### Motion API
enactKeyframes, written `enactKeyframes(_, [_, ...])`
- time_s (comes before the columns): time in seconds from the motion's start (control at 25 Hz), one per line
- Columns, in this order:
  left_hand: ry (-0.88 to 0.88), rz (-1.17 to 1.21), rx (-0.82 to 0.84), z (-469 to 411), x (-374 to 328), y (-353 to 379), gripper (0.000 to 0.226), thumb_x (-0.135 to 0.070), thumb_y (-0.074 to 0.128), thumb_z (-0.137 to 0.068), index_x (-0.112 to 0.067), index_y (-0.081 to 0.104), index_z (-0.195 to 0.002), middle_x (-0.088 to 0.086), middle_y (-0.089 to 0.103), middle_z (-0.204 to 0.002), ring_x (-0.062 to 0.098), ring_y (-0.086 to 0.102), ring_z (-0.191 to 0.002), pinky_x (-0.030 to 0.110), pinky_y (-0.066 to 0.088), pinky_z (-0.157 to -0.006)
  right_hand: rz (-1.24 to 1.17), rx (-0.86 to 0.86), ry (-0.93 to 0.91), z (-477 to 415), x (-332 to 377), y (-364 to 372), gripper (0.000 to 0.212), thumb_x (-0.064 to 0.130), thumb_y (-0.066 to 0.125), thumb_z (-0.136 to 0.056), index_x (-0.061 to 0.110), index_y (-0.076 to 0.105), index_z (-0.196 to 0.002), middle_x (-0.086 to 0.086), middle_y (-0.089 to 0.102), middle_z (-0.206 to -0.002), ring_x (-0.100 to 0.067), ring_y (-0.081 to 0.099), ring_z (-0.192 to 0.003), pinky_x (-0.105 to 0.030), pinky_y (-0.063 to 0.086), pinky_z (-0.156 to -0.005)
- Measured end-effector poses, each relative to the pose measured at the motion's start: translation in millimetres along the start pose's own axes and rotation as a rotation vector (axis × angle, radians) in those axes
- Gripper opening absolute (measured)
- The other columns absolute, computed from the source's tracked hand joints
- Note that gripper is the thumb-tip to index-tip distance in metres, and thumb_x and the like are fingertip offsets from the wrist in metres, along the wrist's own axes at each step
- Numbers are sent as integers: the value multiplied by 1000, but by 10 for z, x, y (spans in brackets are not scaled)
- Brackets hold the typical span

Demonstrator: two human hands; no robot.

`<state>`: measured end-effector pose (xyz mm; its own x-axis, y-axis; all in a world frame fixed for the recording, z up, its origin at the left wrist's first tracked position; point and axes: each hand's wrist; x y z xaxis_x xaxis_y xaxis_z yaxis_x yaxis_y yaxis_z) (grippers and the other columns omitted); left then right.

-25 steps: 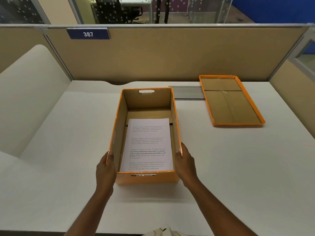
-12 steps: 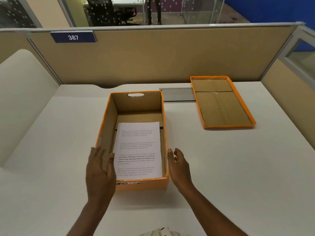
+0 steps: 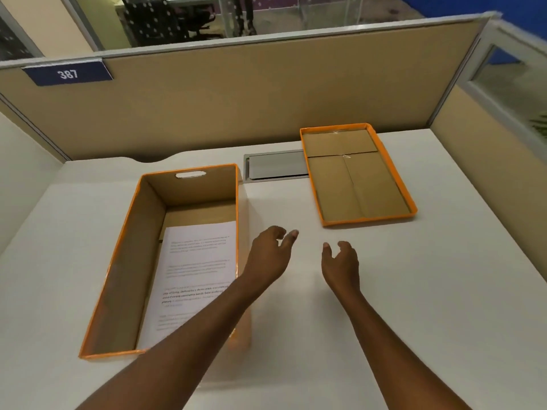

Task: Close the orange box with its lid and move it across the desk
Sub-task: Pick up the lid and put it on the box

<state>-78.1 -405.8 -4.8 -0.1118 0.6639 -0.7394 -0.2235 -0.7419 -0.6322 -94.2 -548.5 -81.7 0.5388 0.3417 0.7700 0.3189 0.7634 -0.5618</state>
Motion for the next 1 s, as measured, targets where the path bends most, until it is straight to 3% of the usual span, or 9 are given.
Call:
enactKeyframes(0.08, [-118,24,62,-326,-75,206,59,-47,47,-95,9,61,-105,29,63,-106,39,62,-98,43,49,-83,17,-43,21,-290,-46,-129,55,38,49,-93,4,43,-136,-18,46,-140,-34,47,-127,-44,42,-102])
enactKeyframes(0.12, [-168,46,91,-471,-108,300,57,-48,47,-94,8,60,-84,28,61,-86,39,60,-81,42,49,-74,29,-71,26,-431,-68,-196,54,37,50,-93,4,43,-135,-18,46,-139,-35,46,-127,-45,42,-102])
enactKeyframes(0.2, [-226,66,113,-734,-170,488,53,-47,49,-93,-12,35,-56,9,37,-57,26,43,-58,34,37,-63,71,-151,2,-697,-104,-329,51,33,52,-92,1,46,-131,-21,48,-135,-37,46,-125,-46,42,-101])
enactKeyframes(0.24, [-247,73,114,-871,-190,583,53,-47,50,-93,-15,27,-57,4,31,-57,24,40,-60,35,35,-64,98,-201,-22,-832,-114,-401,48,30,54,-91,0,48,-127,-23,49,-132,-39,46,-122,-46,42,-100])
enactKeyframes(0.36, [-335,151,83,-1225,-238,800,51,-48,53,-90,-10,34,-62,6,40,-64,25,49,-70,41,50,-72,169,-320,-48,-1240,-97,-621,47,29,54,-90,-1,47,-126,-24,45,-132,-40,43,-121,-49,42,-98])
enactKeyframes(0.52, [-385,194,57,-1586,-281,1008,47,-46,56,-89,-13,33,-64,3,41,-67,25,49,-75,42,53,-80,245,-411,-18,-1812,-125,-842,53,32,55,-87,-2,46,-127,-23,43,-135,-40,41,-123,-52,42,-99])
enactKeyframes(0.8, [-388,130,39,-1875,-178,1170,37,-33,63,-86,-17,37,-65,9,52,-75,42,67,-94,50,57,-84,264,-368,111,-2296,-221,-991,54,28,57,-88,-1,41,-131,-22,48,-135,-40,45,-123,-50,41,-100])
enactKeyframes(0.92, [-399,146,63,-1903,-149,1196,15,-19,65,-85,-8,59,-94,18,65,-102,40,68,-95,50,57,-84,288,-328,112,-2334,-260,-964,44,21,53,-92,-3,45,-127,-24,49,-130,-41,47,-121,-50,41,-98])
enactKeyframes(1.0, [-387,114,80,-1891,-113,1203,25,0,60,-80,-2,65,-104,19,68,-101,38,69,-92,49,59,-79,327,-321,118,-2319,-275,-954,37,19,50,-93,-4,50,-123,-26,49,-126,-42,47,-118,-50,41,-97])
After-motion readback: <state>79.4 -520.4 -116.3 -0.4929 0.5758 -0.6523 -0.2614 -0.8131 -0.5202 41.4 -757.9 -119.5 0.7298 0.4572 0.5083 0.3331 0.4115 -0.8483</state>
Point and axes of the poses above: each hand's wrist, its own z-axis away from the middle knuckle, its own y-axis out of the palm, x = y × z
